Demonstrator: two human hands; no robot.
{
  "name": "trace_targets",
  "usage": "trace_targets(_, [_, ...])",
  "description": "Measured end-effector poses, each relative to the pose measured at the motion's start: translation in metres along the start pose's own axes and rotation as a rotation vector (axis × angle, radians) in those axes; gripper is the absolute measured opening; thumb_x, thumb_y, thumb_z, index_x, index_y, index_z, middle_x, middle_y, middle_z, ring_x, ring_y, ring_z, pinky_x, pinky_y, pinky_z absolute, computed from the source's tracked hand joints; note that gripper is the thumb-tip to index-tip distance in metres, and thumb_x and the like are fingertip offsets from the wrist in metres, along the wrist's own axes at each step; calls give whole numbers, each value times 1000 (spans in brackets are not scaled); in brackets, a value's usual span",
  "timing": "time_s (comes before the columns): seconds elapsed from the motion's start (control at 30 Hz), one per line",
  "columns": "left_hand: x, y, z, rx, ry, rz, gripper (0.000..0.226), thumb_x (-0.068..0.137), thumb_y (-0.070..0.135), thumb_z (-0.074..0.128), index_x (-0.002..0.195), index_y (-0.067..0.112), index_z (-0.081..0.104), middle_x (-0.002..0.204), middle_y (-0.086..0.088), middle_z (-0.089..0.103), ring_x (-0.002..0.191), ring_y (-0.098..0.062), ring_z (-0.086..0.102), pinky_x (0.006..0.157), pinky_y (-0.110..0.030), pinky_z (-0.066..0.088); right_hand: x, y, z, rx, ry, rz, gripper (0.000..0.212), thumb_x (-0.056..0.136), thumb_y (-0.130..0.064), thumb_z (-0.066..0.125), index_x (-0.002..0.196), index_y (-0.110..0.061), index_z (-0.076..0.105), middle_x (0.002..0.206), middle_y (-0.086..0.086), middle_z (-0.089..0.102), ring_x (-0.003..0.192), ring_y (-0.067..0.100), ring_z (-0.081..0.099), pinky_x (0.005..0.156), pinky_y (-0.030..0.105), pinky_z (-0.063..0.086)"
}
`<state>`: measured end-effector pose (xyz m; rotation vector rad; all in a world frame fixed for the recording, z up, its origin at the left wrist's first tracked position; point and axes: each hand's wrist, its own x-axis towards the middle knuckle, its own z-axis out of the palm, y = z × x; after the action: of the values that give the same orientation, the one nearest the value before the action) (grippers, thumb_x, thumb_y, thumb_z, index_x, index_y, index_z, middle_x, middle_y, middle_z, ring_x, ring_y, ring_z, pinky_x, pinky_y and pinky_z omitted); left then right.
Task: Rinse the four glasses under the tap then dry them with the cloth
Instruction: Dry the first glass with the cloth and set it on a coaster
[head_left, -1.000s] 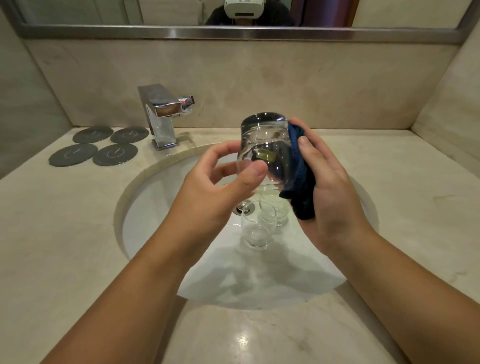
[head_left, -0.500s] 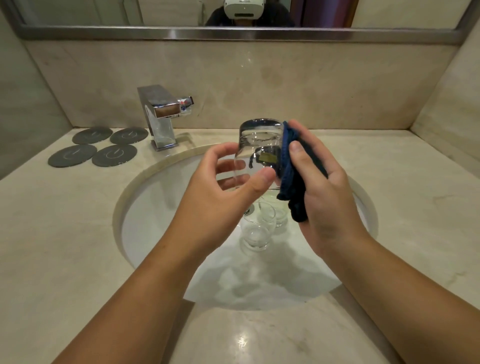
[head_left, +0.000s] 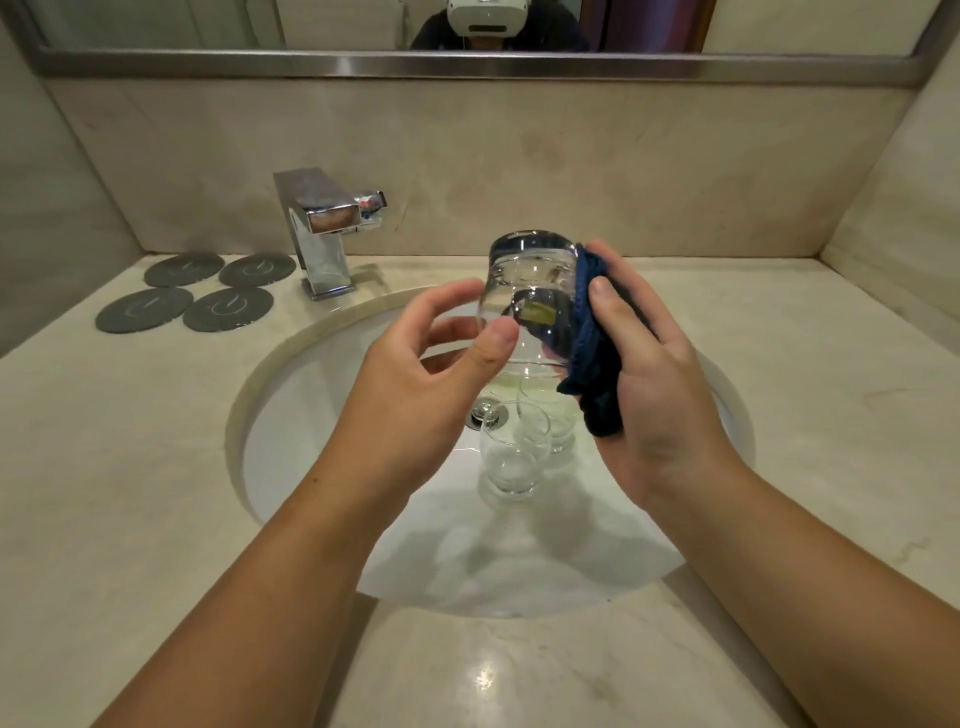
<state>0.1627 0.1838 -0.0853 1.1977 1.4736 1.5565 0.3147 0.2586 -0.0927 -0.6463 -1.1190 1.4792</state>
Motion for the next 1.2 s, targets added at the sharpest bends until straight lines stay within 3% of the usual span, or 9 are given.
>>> trace_targets(0.17, [-3, 2, 3, 25, -8, -18, 70, 70, 62, 89, 131, 44, 62, 125, 9, 72, 106, -5, 75, 75, -14, 57, -3, 3, 0, -131, -17, -107, 35, 101, -26, 65, 135, -33, 71, 135, -4, 73, 132, 21, 65, 117, 50, 46])
trace_targets(0.3, [0, 2, -1, -195, -79, -85, 52, 78, 47, 93, 122, 31, 71, 101, 6, 80, 99, -12, 77, 92, -28, 62, 2, 1, 0, 16, -69, 5, 34, 108, -24, 57, 141, -23, 66, 136, 6, 72, 129, 28, 67, 115, 50, 48])
trace_targets(0.4, [1, 3, -4, -345, -151, -130, 48, 71, 47, 89, 114, 31, 78, 95, 6, 79, 100, -15, 75, 92, -27, 61, 4, 1, 0, 137, -143, 129, 43, 111, -31, 50, 150, -16, 56, 145, 15, 66, 135, 33, 62, 110, 45, 50])
trace_targets(0.57, [4, 1, -2, -143, -66, -57, 42, 84, 48, 81, 125, 40, 72, 116, 10, 80, 113, -8, 74, 98, -31, 55, 3, 1, 0, 136, -66, 83, 36, 108, -24, 55, 143, -22, 64, 134, 9, 73, 127, 29, 69, 108, 46, 52])
trace_targets(0.73, [0, 1, 1, -94, -26, -1, 27, 83, 43, 76, 108, 54, 73, 111, 9, 80, 105, -12, 77, 96, -34, 62, -3, 1, 2, -77, -1, -47, 31, 107, -22, 61, 134, -32, 71, 131, -3, 75, 126, 21, 69, 115, 53, 48])
trace_targets(0.87, [-6, 6, 4, 16, -29, 11, 60, 80, 45, 90, 132, 49, 60, 119, 9, 74, 100, -1, 76, 70, -14, 58, -4, 2, 2, -103, -43, -47, 32, 108, -21, 60, 136, -32, 70, 132, -1, 75, 127, 23, 69, 114, 51, 49])
trace_targets(1.0, [-4, 6, 0, -114, -83, -9, 64, 72, 50, 93, 129, 44, 65, 117, -3, 79, 106, -13, 78, 93, -32, 63, 0, -2, 3, 101, -112, 115, 37, 110, -25, 52, 145, -22, 63, 137, 10, 72, 128, 31, 68, 99, 39, 55])
trace_targets(1.1, [0, 3, -1, -152, -72, -23, 68, 72, 48, 89, 132, 40, 59, 116, -4, 80, 109, -15, 78, 96, -35, 63, 0, -2, 3, 187, -143, 168, 41, 109, -30, 51, 148, -21, 60, 141, 13, 69, 132, 33, 65, 90, 34, 57])
trace_targets(1.2, [-1, 4, 0, -53, -23, 5, 77, 66, 65, 88, 133, 47, 53, 124, 2, 75, 107, -9, 77, 92, -31, 63, -1, -2, 4, 187, -101, 120, 39, 108, -24, 53, 145, -21, 62, 135, 10, 73, 125, 29, 70, 91, 34, 57])
